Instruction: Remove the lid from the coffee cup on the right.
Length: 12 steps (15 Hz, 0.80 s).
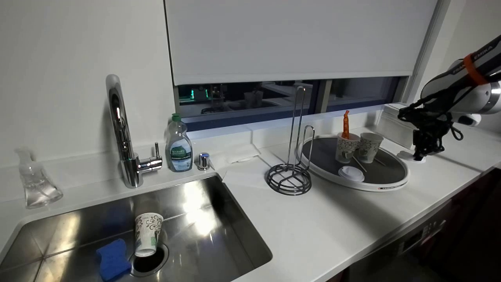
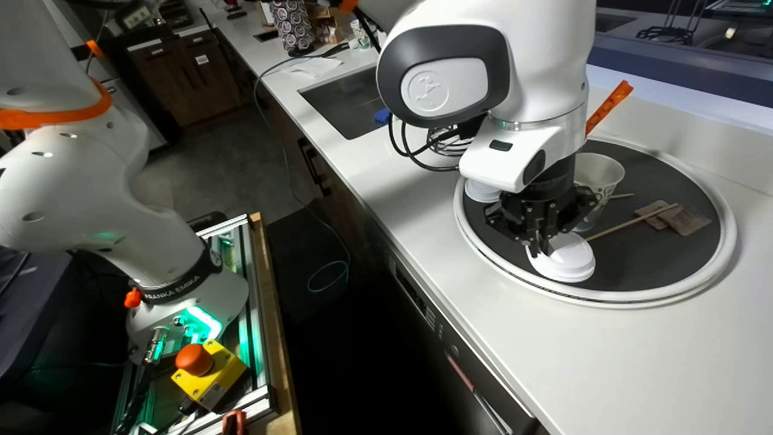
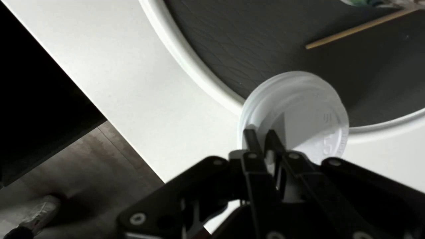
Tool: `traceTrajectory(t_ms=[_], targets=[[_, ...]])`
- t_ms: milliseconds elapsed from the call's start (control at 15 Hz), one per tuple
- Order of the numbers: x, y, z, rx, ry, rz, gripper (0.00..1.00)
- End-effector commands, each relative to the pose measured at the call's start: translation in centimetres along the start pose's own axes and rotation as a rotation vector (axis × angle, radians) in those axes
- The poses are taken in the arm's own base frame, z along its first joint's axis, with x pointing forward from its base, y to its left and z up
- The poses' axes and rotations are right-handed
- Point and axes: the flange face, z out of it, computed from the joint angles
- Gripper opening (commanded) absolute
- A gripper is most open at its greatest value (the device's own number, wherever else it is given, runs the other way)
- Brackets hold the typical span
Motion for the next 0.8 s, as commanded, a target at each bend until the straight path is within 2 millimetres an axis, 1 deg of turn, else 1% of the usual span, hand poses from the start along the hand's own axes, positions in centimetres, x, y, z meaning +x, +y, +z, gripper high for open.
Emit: traceTrajectory(t_ms=[0,200,333,600,733], targets=[[-1.0,-0.2,2.1,0.002,0.005,0.039,0.02],[-1.0,-0.6,3.7,0.009,0.025,0.059,0.02],[-1.6,-1.7,4.2,0.051,0.034,0.064,0.02],[-2.1,-4.9,3.1,0.176,0.048,0.096,0.02],[-2.3,-6.3,3.3,0.191,0.057,0.11,0.02]])
